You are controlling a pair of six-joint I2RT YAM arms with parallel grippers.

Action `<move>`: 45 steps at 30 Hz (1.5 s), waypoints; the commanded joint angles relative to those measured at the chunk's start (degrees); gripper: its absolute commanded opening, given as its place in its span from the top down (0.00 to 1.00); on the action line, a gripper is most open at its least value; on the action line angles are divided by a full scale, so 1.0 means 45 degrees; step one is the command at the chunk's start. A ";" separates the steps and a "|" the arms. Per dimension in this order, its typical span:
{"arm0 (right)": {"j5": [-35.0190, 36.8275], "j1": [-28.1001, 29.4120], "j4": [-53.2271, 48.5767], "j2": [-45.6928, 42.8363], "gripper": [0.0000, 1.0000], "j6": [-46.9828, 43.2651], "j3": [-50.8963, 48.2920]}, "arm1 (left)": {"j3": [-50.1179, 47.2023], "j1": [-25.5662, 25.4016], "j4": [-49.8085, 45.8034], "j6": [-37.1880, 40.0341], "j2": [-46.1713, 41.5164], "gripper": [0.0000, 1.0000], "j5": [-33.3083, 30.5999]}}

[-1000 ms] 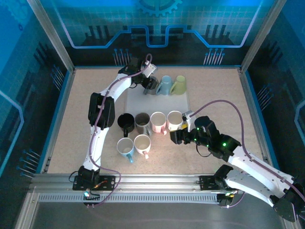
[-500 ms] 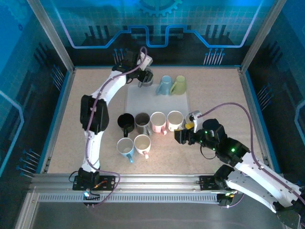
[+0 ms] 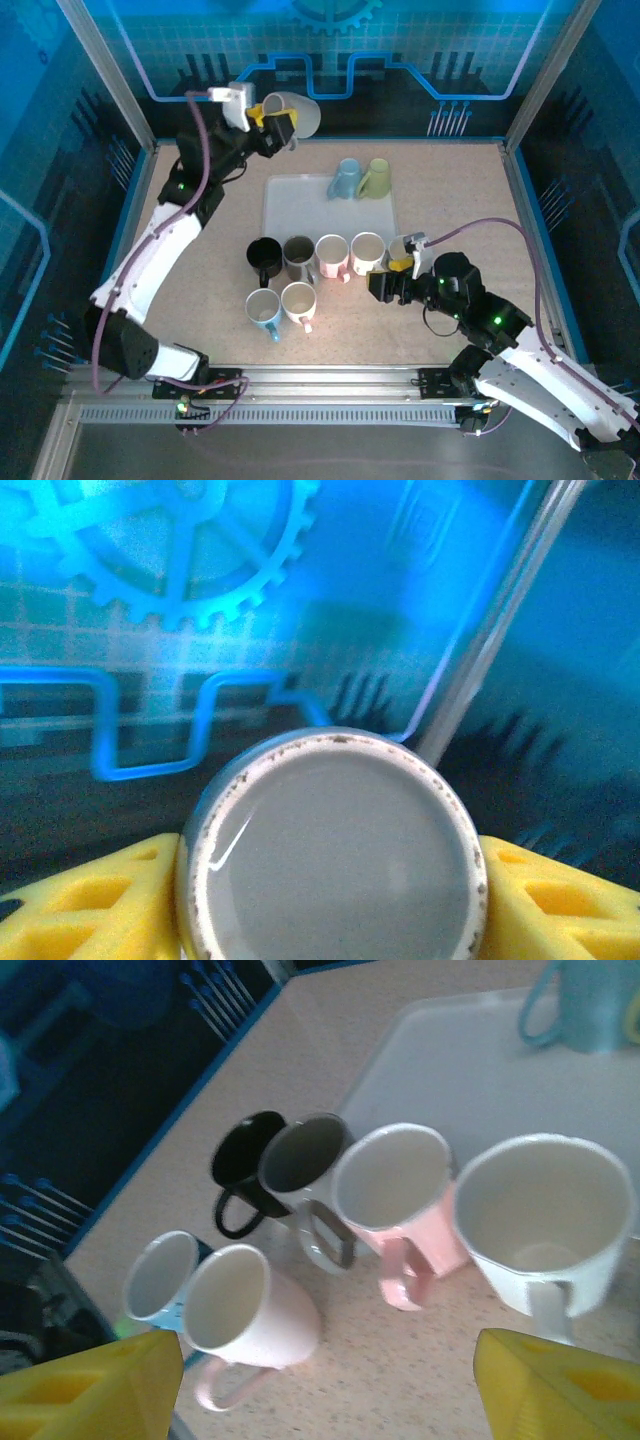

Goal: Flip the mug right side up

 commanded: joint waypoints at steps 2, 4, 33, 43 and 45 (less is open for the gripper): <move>-0.1666 -0.0134 0.3558 -0.0044 0.23 0.1339 -0.0289 | -0.2721 -0.0168 0.6867 -0.6244 -0.0603 0.60 0.1229; -0.1890 -0.0132 0.4994 0.0089 0.23 0.1905 -0.0640 | -0.3649 -0.0492 0.8517 -0.7329 -0.0828 0.60 0.1181; -0.4806 -0.0641 1.5631 0.5745 0.26 0.6297 0.0549 | -0.7875 -0.3408 1.2062 -0.7797 -0.3269 0.61 0.1623; -0.4281 -0.0681 1.5790 0.6070 0.92 0.6872 0.0535 | -0.8442 -0.3600 1.1698 -0.7453 -0.3669 0.63 0.1694; -0.4141 -0.0700 1.5555 0.5896 0.98 0.6753 0.0439 | -0.8633 -0.3600 1.1584 -0.7432 -0.3804 0.58 0.1618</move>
